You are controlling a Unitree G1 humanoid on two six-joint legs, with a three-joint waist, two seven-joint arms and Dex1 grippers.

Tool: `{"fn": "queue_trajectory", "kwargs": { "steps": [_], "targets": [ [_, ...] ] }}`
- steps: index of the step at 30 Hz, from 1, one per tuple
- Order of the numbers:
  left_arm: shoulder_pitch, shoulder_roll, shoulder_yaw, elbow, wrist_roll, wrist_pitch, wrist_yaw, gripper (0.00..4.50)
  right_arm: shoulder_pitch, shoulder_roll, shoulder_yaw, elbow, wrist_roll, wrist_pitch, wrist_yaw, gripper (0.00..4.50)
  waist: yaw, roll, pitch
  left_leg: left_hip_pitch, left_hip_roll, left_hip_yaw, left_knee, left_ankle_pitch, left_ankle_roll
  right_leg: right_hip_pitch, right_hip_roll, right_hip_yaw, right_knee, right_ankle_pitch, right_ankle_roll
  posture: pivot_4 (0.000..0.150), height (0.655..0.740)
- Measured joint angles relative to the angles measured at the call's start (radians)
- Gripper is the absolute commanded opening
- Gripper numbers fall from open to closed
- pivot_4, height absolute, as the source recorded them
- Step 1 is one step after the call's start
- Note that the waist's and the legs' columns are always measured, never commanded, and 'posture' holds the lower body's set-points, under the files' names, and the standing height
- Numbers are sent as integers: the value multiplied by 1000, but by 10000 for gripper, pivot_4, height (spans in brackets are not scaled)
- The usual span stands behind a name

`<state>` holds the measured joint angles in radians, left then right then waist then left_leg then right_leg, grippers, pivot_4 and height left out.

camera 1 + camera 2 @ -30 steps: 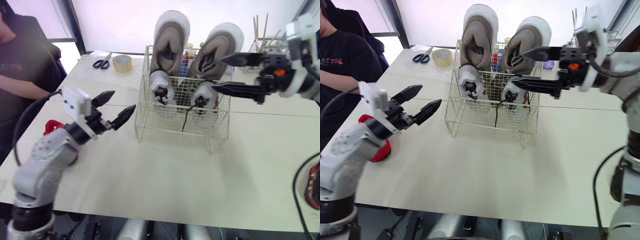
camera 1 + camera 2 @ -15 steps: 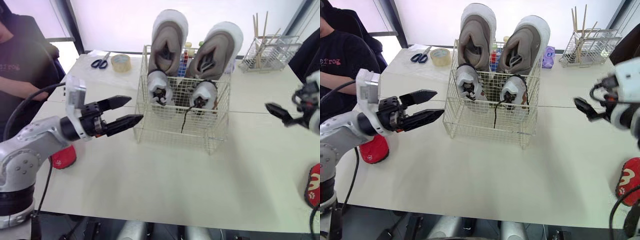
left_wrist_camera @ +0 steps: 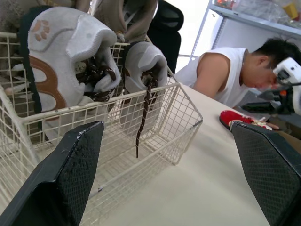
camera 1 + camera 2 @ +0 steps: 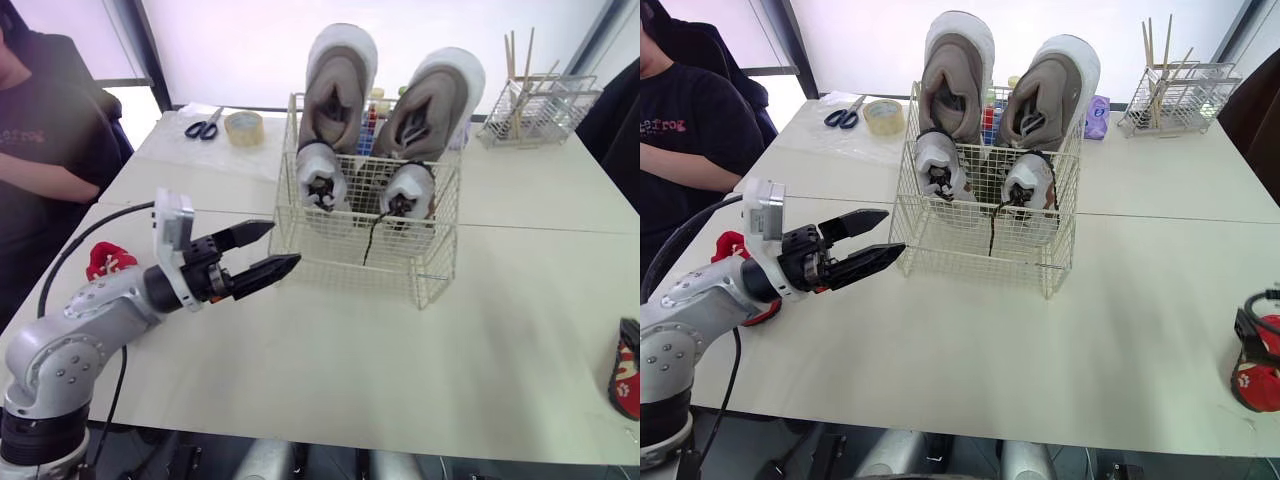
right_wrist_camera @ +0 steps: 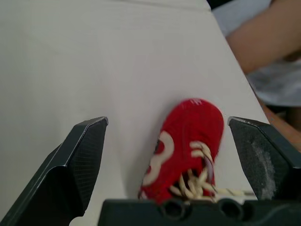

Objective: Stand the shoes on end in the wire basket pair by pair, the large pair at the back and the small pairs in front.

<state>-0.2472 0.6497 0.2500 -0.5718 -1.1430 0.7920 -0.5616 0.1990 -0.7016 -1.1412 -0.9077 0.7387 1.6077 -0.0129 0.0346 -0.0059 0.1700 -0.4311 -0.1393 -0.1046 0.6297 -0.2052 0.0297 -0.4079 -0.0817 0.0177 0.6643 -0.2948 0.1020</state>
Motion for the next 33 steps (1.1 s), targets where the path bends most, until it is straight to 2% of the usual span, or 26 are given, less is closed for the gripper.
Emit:
{"fn": "queue_trajectory", "kwargs": {
  "steps": [4, 5, 7, 9, 10, 15, 22, 26, 33],
  "targets": [
    [-18, -8, -9, -2, 0, 0, 18, 44560, -37, 0, -46, 104, 291, 0, -303, 45000, 2, 0, 0, 6, 1, 0, -1, -1, -1, 7, 0, -1, -3, -1, -2, 1500, 7400],
    [-33, -14, -18, 0, 0, 0, 23, 44560, 21, -23, -40, 155, 464, -68, -464, 45000, 5, 2, 0, 4, 1, 0, 0, -1, -1, 7, 0, -1, -4, -1, -2, 1500, 7400],
    [-33, -14, -19, -1, 1, -2, 28, 44560, 237, -142, 31, 228, 874, -305, -800, 45000, 7, 10, -1, 4, 1, 3, -4, 0, 5, 9, -4, -3, -9, -2, -1, 1500, 7400],
    [-35, -15, -20, -1, 1, -2, 37, 44560, 344, -220, 116, 247, 1127, -552, -1045, 45000, -5, 7, 0, 5, 15, 23, -5, -1, 8, 12, -4, -4, -14, -2, -1, 1500, 7400],
    [-38, -18, -23, -1, 1, -2, 41, 44560, 341, -233, 150, 247, 1173, -630, -1112, 45000, -16, 6, 0, 5, 16, 24, -5, -2, 9, 13, -5, -5, -17, -1, -2, 1500, 7400],
    [-54, -21, -31, 0, 10, -10, 53, 44560, 277, -271, 296, 268, 1222, -876, -1315, 45000, -27, 6, -1, 5, 15, 26, -2, -4, 12, 14, -5, -5, -18, 0, -1, 1500, 7400],
    [-56, -22, -33, -1, 23, -17, 75, 44560, 226, -308, 389, 282, 1230, -933, -1401, 45000, -19, 6, -1, 5, 16, 26, -2, -3, 12, 14, -4, -5, -17, 0, -1, 1500, 7400],
    [-56, -22, -33, -3, 23, -19, 82, 44560, 307, -328, 376, 304, 1230, -887, -1385, 45000, -20, 7, -1, 5, 16, 26, -3, -4, 12, 14, -4, -5, -17, 0, -1, 1500, 7400],
    [-57, -34, -42, -15, 36, -25, 89, 44560, 501, -335, 249, 325, 1230, -813, -1289, 45000, -22, 7, -1, 6, 16, 26, -3, -4, 12, 14, -4, -5, -17, -1, -1, 1500, 7400]
  ]
}}
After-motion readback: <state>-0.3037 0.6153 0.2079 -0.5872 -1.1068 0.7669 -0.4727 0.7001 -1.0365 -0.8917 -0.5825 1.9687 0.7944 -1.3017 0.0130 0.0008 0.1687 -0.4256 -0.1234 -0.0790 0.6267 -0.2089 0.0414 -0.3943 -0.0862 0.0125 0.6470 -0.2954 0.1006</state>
